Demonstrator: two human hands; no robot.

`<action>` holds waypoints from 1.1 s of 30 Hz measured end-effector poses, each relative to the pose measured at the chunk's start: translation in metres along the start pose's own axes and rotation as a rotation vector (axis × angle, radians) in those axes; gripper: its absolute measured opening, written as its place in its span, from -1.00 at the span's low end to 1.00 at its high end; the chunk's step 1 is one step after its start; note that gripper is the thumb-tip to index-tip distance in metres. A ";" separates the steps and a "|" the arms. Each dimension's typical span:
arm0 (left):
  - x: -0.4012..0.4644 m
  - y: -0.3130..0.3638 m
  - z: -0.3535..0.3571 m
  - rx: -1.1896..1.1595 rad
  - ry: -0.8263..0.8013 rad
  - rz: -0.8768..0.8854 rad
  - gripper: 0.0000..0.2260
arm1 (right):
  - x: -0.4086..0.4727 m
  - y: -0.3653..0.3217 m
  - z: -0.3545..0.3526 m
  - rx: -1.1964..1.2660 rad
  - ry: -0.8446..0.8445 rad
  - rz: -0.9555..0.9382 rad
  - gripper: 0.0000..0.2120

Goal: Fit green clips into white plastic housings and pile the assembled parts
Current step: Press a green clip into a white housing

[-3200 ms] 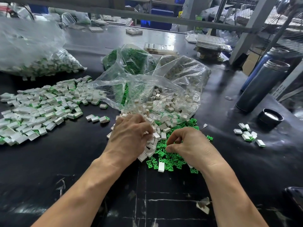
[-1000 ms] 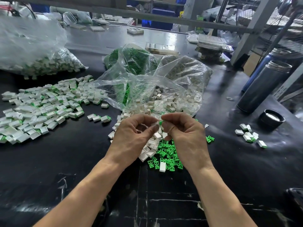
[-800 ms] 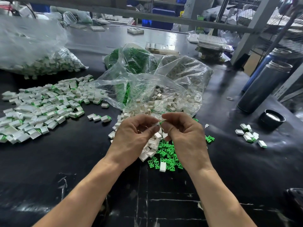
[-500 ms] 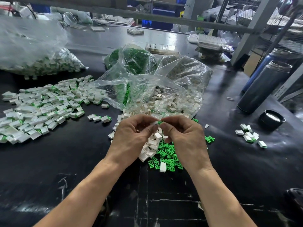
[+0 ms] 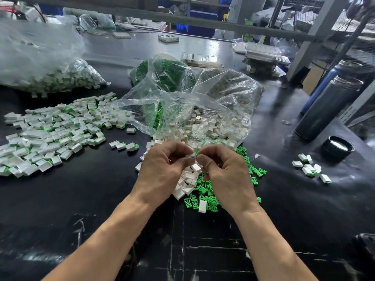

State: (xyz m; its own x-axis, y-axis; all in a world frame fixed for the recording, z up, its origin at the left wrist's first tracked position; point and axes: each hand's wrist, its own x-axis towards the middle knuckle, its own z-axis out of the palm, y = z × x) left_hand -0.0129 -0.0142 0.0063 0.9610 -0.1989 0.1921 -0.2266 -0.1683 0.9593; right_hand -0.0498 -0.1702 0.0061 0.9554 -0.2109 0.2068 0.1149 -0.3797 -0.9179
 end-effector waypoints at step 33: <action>0.002 0.002 0.001 0.067 0.017 -0.024 -0.77 | -0.003 0.002 0.010 0.061 0.060 0.004 -0.80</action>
State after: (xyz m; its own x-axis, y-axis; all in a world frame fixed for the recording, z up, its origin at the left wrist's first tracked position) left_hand -0.0118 -0.0153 0.0080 0.9688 -0.1780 0.1727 -0.2126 -0.2375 0.9478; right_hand -0.0496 -0.1618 0.0003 0.9380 -0.2667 0.2215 0.1292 -0.3239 -0.9372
